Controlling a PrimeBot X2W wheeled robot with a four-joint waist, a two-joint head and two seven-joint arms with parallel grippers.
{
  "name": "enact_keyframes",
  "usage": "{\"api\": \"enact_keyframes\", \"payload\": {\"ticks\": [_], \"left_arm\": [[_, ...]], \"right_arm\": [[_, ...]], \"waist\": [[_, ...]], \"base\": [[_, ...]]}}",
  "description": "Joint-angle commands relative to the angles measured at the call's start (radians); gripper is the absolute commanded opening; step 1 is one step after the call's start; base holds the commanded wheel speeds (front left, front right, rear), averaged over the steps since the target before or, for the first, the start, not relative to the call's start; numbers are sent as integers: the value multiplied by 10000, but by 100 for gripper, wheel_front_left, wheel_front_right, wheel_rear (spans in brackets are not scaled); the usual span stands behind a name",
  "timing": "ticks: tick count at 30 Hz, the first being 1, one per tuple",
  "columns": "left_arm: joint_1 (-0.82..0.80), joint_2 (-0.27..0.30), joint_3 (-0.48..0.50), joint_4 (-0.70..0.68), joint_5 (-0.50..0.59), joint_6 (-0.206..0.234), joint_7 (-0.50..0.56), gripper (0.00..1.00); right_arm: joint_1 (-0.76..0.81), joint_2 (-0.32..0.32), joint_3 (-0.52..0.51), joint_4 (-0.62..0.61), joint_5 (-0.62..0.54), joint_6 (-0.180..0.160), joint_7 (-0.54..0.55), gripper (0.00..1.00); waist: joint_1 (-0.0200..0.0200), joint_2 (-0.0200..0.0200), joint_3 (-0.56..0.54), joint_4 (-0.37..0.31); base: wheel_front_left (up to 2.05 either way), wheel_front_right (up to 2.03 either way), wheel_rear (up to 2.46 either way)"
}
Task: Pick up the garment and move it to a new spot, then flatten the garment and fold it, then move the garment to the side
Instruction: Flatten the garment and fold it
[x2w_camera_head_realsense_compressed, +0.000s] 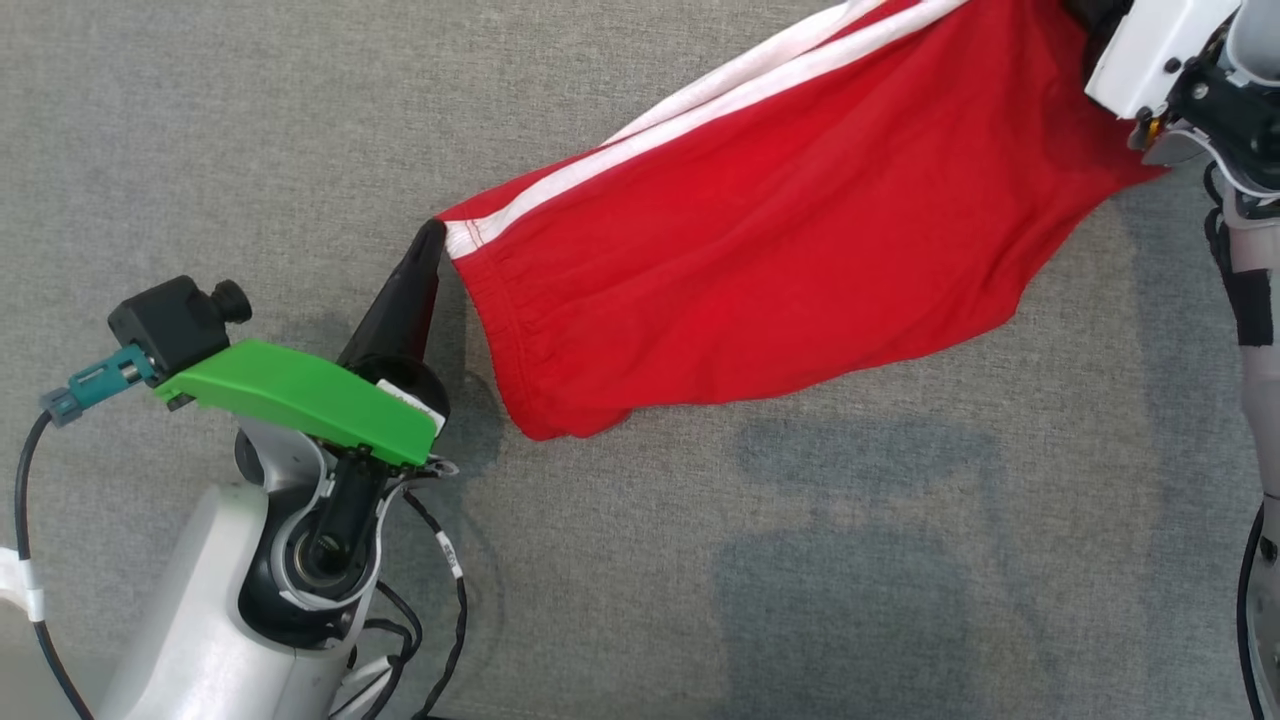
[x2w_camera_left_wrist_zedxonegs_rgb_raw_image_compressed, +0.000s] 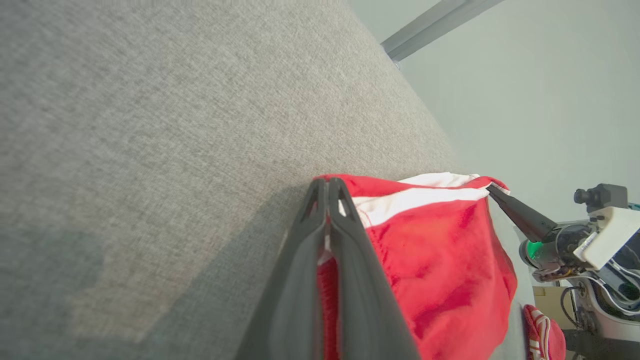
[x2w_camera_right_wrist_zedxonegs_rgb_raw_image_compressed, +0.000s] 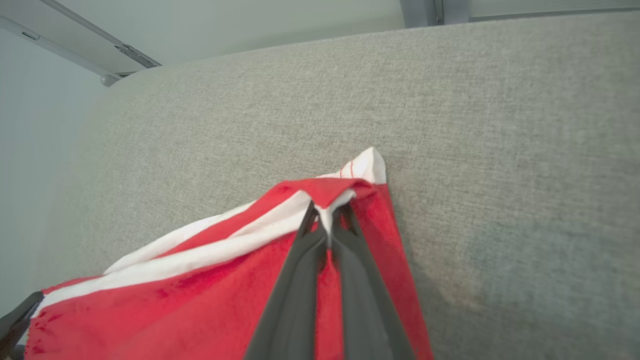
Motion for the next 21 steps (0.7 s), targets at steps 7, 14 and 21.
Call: {"api": "enact_keyframes", "payload": {"ticks": [7,14,21], "left_arm": [[-347,70,-192,293,472,53,-123,0],[64,172,-343,413,842,254,-355,100],[979,808,-396,-168,1665,589,-842,100]], "right_arm": [[172,-47,233,260,-319,-2,-426,0],[462,30,602,294,-97,-2,-1058,100],[1339,-465,1089,-618,660,-2,-215,100]], "waist": [[0,0,-269,58],[0,0,-921,-192],[0,0,-1948,-615]], "base": [[0,0,0],[0,0,0],[0,0,0]]}}
